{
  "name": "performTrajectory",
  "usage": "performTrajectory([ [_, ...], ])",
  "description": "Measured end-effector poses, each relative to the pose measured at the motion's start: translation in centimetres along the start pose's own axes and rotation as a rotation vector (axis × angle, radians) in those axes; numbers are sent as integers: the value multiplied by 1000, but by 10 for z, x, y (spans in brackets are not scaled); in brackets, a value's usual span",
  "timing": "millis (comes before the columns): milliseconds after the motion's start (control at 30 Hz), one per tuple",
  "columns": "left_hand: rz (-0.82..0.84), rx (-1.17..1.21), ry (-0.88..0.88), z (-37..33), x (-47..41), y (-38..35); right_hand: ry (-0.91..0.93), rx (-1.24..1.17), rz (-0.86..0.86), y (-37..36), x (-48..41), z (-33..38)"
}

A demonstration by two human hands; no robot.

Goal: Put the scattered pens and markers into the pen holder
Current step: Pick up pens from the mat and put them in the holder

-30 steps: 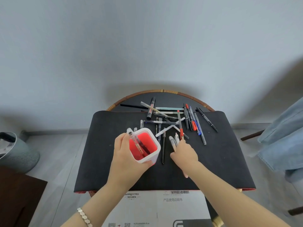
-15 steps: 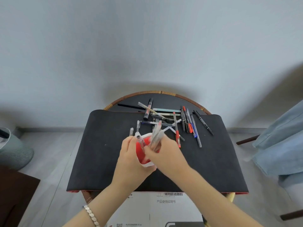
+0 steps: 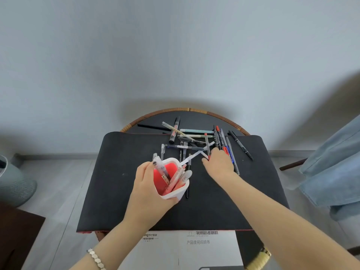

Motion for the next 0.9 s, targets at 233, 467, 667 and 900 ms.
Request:
performTrajectory([
  [233,7,-5,-3,-3,-2,2,-1,-12,163,-17,2,-1],
  [467,66,30,30,4,-1,-7,-85,-273,218,29,50,-49],
  [667,126,-41,65,-4,-2,-5,59,-431,6,70,71,-43],
  [900,-113,14,-240,-76,5,24,121,-650,46,71,77,-9],
])
Point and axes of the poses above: each hand's wrist, its own x-axis away from the middle knuckle, its own y-axis out of the back of the hand, z = x × y, the point moved 4 cm from there along -x, towards the middle knuckle, and after that the axes turned 12 degrees about y, right-handed, at the moved point
